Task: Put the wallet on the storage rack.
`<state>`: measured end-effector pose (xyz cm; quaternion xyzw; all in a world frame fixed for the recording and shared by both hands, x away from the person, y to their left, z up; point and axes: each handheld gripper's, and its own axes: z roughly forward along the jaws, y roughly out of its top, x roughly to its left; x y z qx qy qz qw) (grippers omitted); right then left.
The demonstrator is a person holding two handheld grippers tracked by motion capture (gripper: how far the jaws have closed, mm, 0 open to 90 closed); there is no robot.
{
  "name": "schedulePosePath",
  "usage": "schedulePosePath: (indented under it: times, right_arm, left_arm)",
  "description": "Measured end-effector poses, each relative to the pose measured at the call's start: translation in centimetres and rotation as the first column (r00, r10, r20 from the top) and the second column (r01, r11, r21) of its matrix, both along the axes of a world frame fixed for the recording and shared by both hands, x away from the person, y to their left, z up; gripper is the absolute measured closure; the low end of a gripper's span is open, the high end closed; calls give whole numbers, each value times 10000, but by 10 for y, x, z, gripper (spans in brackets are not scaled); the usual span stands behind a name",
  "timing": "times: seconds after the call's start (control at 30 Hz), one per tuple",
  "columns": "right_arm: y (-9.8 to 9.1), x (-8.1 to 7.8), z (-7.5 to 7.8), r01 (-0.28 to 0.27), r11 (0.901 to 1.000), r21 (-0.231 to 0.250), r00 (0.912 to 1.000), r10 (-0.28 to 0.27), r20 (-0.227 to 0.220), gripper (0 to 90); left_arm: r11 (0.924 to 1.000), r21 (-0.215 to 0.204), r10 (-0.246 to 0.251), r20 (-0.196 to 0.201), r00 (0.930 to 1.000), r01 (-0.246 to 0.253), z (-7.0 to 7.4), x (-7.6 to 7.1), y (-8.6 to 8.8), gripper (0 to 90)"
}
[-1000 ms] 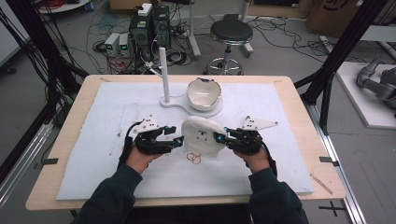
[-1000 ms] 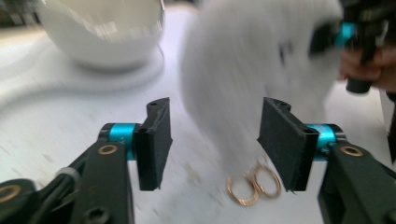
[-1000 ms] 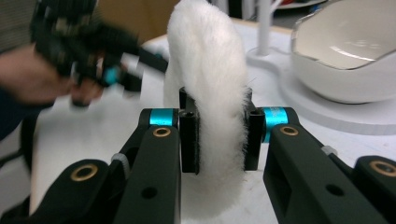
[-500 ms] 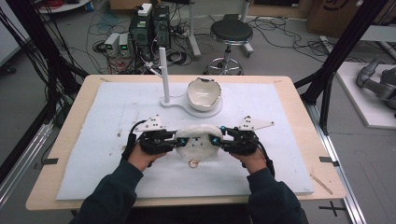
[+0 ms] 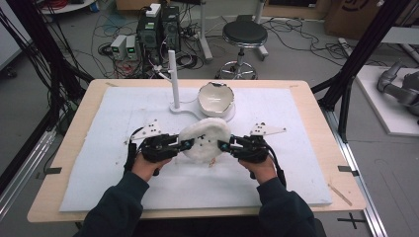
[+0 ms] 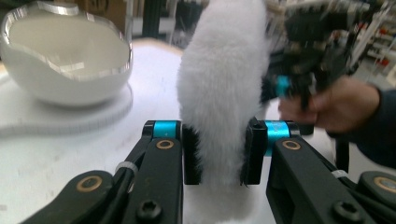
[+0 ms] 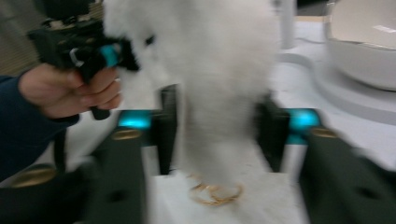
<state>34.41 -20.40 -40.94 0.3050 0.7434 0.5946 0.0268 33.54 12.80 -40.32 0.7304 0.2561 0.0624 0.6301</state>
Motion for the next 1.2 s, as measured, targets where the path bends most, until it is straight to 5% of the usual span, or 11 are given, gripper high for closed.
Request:
schedulePosePath:
  times: [0.13, 0.3, 0.4, 0.43, 0.63, 0.67, 0.8, 0.83, 1.0, 1.1, 1.2]
  right_arm:
    - [-2, 1, 2, 331, 9993, 147, 9983, -337, 482, 617]
    - [0, 9, -4, 313, 9995, -31, 9994, -314, -162, 486]
    - [0, 9, -4, 141, 9999, 59, 9997, -140, -194, 537]
    - [1, 8, -4, -159, 9998, 120, 9997, 161, -202, 670]
    - [0, 4, 8, -260, 9993, -283, 9965, 282, 789, 778]
    - [2, 5, 11, -195, 9987, -473, 9939, 245, 1076, 780]
    - [8, 8, 18, 48, 9954, -955, 9883, 98, 1519, 780]
    - [10, 12, 25, 269, 9944, -1024, 9839, -82, 1784, 780]
    - [11, 22, 41, 508, 9911, -1227, 9755, -229, 2190, 780]
    - [19, 36, 61, 680, 9809, -1821, 9637, -173, 2665, 780]
    - [26, 51, 75, 758, 9715, -2245, 9567, -74, 2910, 780]
  left_arm:
    - [9988, 255, -402, -165, 9991, 407, -6, -1, -3, 755]
    - [9992, -218, -316, 294, 9991, 323, -2, -4, -1, 763]
    - [9989, -349, -303, 255, 9992, 312, -2, -4, 1, 763]
    - [9990, -328, -299, 260, 9992, 307, -2, -4, 1, 762]
    - [9971, 760, 91, -363, 9993, -63, -8, -1, -2, 697]
    - [9885, 1496, 358, -767, 9964, -240, -12, 1, -3, 664]
    - [9780, 1772, 1196, -431, 9919, -1103, -10, 3, 9, 521]
    - [9702, 1563, 1920, -295, 9810, -1852, -6, 4, 22, 467]
    - [9530, 1285, 2785, -152, 9603, -2743, -3, 5, 49, 311]
    - [9261, 1208, 3598, 22, 9330, -3574, -6, 4, 71, 177]
    - [9174, 1217, 3818, 1, 9243, -3789, -7, 5, 78, 177]
